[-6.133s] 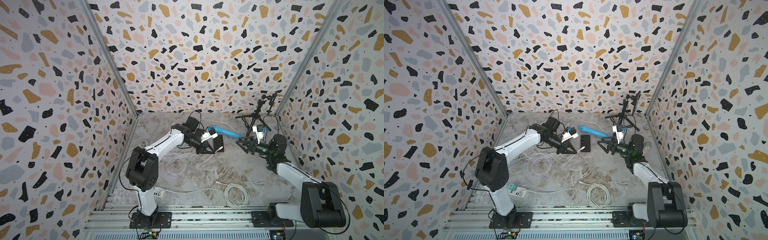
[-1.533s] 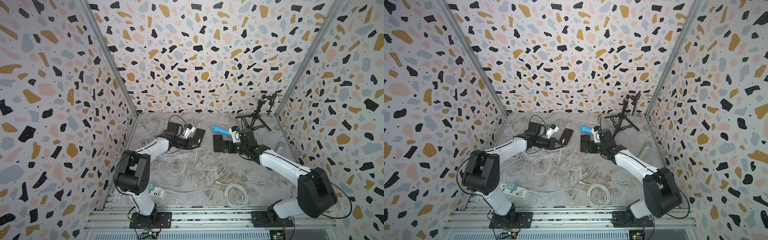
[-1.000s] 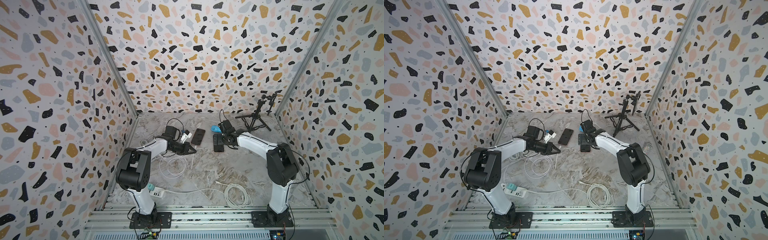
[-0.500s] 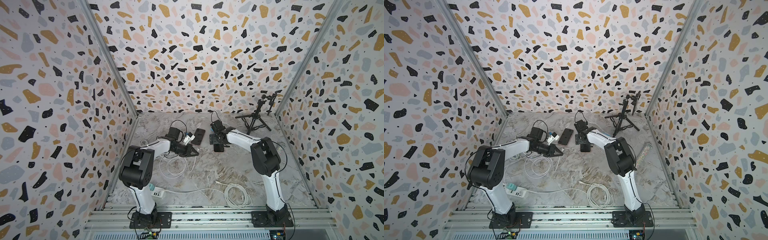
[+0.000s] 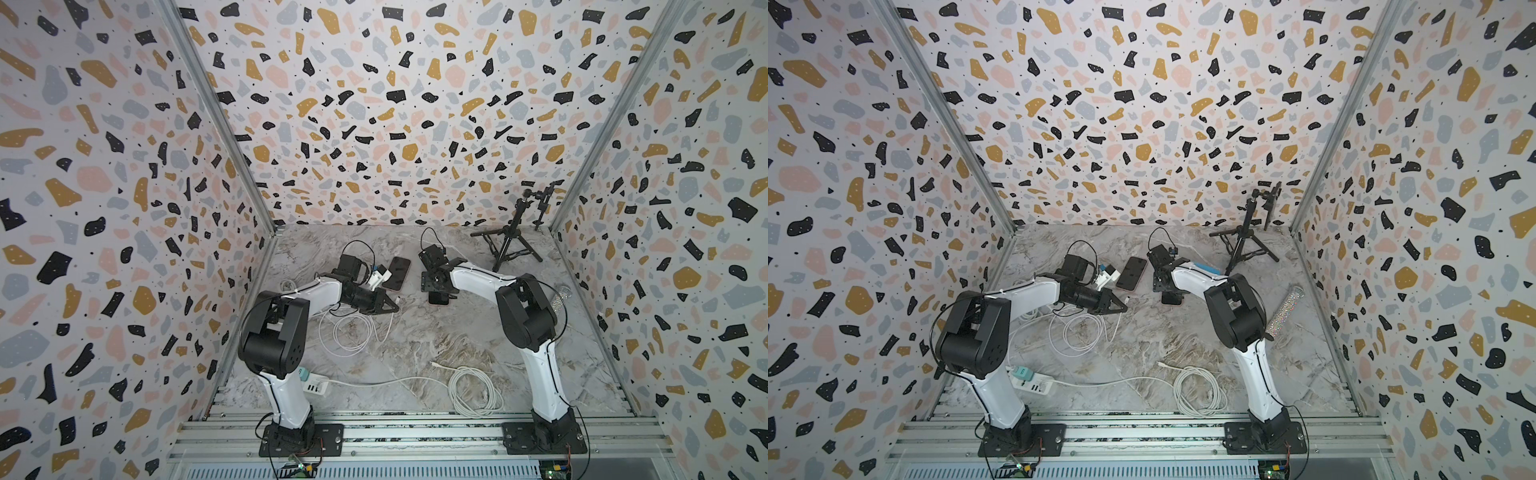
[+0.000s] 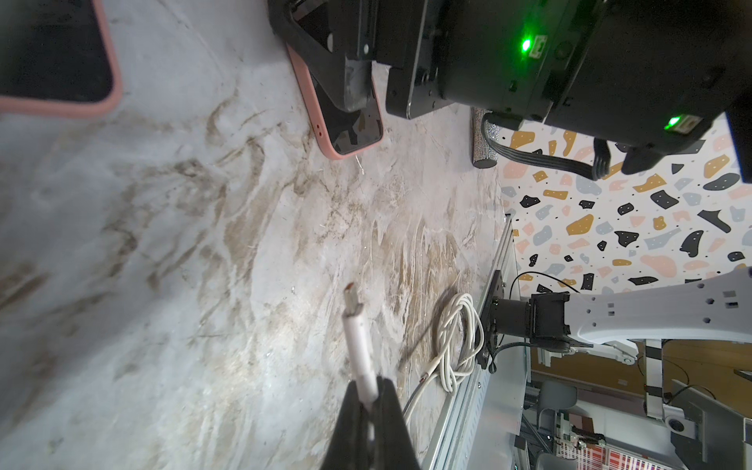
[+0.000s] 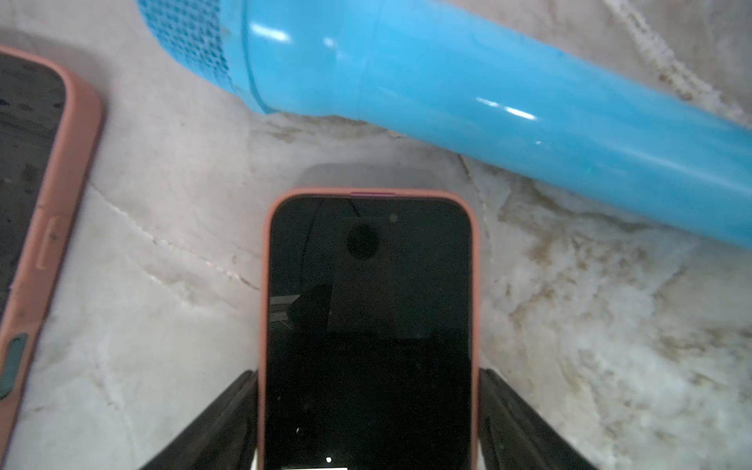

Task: Plug the charging cable into the phone
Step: Pick up the phone at the center of the board.

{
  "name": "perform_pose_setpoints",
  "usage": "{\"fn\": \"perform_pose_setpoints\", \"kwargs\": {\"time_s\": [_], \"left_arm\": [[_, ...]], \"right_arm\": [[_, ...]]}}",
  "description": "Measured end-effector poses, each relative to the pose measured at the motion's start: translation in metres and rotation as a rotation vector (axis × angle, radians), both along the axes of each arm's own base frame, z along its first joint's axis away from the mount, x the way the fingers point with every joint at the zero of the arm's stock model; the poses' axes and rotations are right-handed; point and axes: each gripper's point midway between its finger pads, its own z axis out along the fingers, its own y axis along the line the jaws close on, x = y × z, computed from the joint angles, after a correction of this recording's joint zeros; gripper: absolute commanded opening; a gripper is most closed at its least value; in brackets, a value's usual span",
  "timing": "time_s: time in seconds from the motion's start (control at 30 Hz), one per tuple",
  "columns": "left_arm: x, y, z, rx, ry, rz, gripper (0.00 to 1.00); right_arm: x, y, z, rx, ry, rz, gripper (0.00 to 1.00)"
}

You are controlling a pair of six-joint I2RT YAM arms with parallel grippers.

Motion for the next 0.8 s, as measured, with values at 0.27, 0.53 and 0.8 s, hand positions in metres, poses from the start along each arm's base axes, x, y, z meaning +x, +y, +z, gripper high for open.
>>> {"fn": "perform_pose_setpoints", "kwargs": {"time_s": [0.27, 0.53, 0.8], "left_arm": [[-0.005, -0.004, -0.001, 0.007, -0.005, -0.021, 0.00], [-0.027, -0.027, 0.002, 0.006, -0.029, -0.136, 0.00], [-0.046, -0.056, 0.023, -0.058, -0.095, -0.275, 0.00]], "right_arm": [[-0.015, -0.013, 0.004, 0.032, 0.018, -0.111, 0.75], [-0.035, -0.024, 0.072, 0.160, -0.044, -0.220, 0.76], [-0.054, -0.031, 0.132, 0.357, -0.128, -0.327, 0.75]]}}
